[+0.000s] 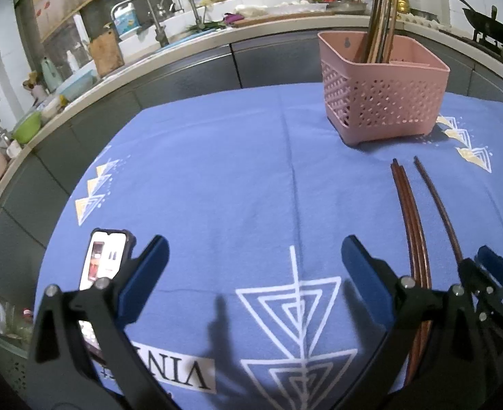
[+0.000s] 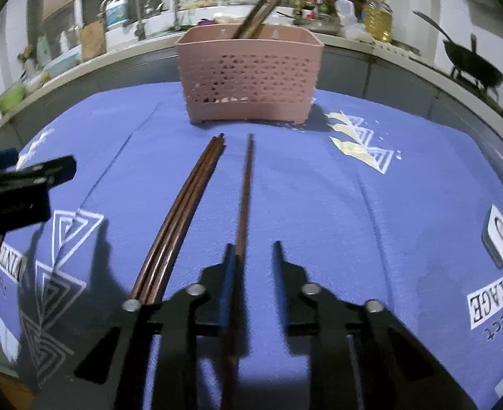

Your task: Organize utensils

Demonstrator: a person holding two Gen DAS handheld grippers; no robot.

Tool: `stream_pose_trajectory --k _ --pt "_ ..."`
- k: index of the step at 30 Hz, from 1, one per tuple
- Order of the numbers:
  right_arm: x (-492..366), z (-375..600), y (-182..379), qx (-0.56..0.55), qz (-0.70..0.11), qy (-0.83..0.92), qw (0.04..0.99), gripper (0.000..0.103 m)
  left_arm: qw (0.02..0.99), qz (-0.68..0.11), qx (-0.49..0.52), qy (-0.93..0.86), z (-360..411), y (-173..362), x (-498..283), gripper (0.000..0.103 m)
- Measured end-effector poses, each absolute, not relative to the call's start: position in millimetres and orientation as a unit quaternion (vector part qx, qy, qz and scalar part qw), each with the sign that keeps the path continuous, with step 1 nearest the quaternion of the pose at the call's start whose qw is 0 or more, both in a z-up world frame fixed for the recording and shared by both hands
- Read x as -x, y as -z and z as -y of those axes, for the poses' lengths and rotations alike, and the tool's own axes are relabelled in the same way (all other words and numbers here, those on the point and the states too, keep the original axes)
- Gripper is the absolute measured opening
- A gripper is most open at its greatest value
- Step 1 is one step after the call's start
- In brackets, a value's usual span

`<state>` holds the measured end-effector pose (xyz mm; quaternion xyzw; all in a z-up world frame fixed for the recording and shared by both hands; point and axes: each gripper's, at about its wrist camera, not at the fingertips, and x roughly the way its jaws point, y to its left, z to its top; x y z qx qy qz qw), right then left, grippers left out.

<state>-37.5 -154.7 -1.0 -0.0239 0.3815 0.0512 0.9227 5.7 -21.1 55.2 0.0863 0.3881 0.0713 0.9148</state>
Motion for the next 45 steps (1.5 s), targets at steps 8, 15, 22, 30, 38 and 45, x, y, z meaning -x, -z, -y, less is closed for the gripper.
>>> stream_pose_trajectory --k 8,15,22,30,38,45 --pt "38.3 162.8 1.3 0.018 -0.389 -0.062 0.919 0.000 0.913 -0.390 -0.091 -0.074 21.2 -52.9 -6.4 0.097" --pt "53.2 185.7 2.5 -0.009 -0.401 -0.060 0.914 0.000 0.914 -0.393 -0.087 -0.055 24.7 -51.5 -5.8 0.094" --pt "58.7 213.7 5.6 -0.114 -0.412 -0.097 0.899 0.001 0.899 -0.434 -0.034 0.043 33.0 -49.7 -15.3 0.070" --pt "52.5 219.6 0.6 -0.130 -0.411 -0.094 0.897 0.001 0.887 -0.446 -0.053 0.111 67.9 -43.6 -19.4 0.069" --pt "51.0 223.7 8.6 -0.135 -0.420 -0.089 0.893 0.001 0.875 -0.467 -0.072 0.107 82.5 -20.0 -25.1 0.054" --pt "45.5 214.2 8.5 -0.112 -0.420 -0.093 0.896 0.001 0.874 -0.472 -0.083 0.086 81.0 -19.3 -27.6 0.050"
